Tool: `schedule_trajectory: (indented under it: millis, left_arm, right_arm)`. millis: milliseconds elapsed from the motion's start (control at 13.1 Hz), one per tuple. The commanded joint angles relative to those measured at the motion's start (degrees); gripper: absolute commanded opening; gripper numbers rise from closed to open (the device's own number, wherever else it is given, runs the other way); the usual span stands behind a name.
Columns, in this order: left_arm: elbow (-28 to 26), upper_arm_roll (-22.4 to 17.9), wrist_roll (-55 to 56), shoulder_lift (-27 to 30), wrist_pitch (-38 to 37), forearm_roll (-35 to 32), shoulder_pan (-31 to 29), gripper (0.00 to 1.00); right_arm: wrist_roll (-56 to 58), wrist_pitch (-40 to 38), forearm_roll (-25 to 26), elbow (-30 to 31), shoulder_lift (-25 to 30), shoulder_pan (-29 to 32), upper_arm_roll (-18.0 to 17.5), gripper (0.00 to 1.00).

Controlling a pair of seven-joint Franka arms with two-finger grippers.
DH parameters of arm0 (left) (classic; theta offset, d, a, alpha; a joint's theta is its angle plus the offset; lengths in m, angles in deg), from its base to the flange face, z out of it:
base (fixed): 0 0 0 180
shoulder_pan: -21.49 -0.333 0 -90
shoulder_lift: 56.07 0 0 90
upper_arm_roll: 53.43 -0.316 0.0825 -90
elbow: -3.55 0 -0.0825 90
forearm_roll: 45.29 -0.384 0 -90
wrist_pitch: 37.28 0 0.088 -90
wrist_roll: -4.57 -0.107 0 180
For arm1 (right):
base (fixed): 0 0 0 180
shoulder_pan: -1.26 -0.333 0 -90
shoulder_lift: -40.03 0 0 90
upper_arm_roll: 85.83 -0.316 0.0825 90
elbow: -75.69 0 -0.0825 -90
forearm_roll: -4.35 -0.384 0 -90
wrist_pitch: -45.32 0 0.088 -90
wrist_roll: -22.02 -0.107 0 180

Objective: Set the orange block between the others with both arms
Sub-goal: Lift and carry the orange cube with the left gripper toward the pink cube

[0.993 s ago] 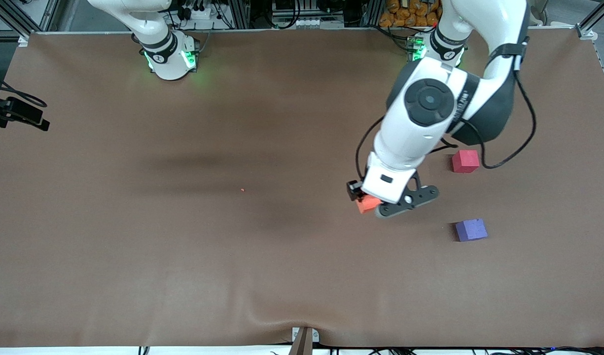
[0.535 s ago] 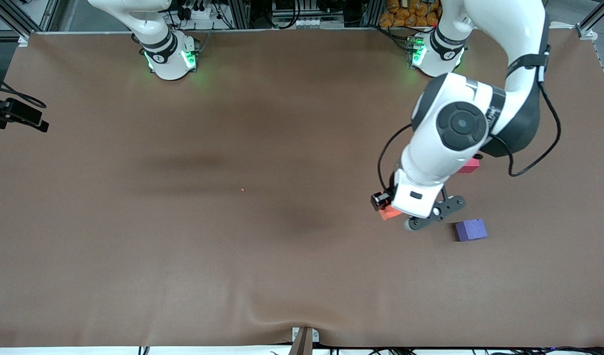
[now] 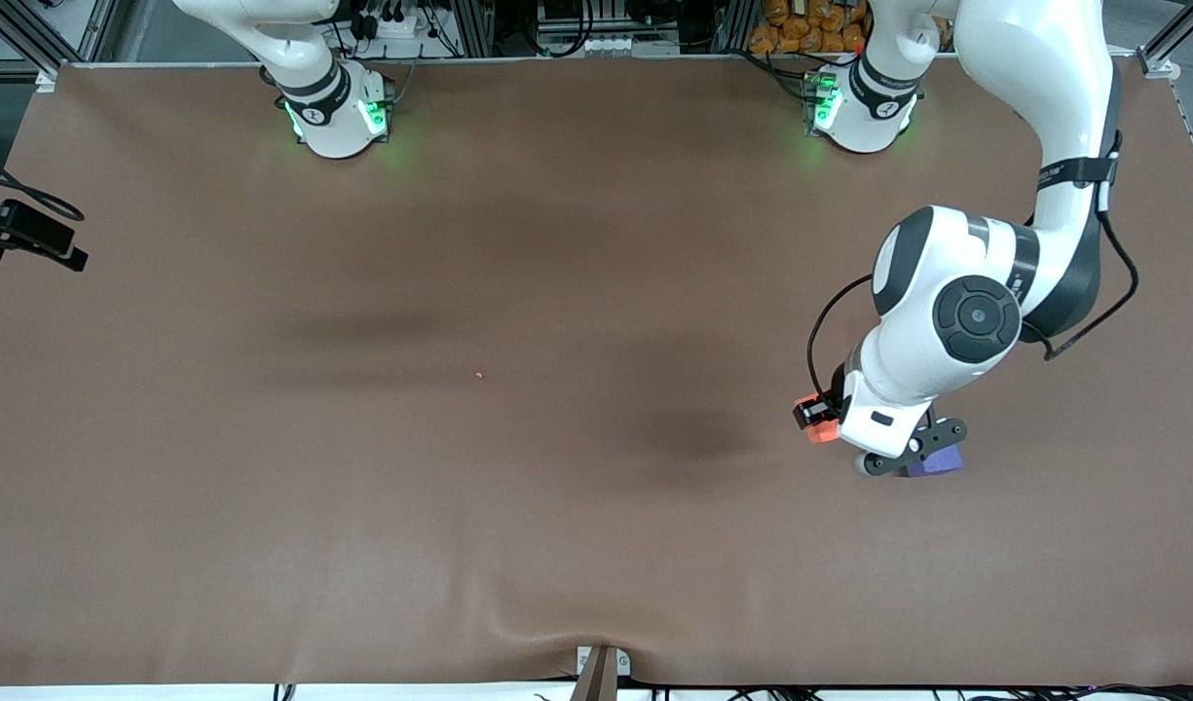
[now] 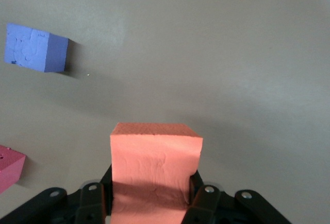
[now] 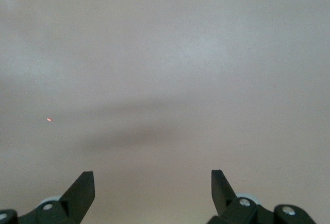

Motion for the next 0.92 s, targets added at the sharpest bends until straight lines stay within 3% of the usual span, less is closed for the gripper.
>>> schedule_trajectory:
  millis: [0, 306, 841]
  left_arm:
    - [-14.55, 0.64, -2.22, 7.55, 8.35, 0.32, -3.79, 0.0]
    - [-27.31, 0.72, -10.99, 10.82, 20.05, 0.32, -7.49, 0.0]
    - [-37.34, 0.72, -27.51, 11.7, 28.49, 0.32, -14.7, 0.0]
  right_arm:
    - [-0.57, 0.54, 0.75, -0.06, 0.78, 0.33, -0.38, 1.0]
    - [-0.57, 0.55, 0.4, 0.12, 0.34, -0.02, -0.47, 1.0]
    - [-0.57, 0.9, 0.4, 0.38, -0.8, -0.89, -0.56, 1.0]
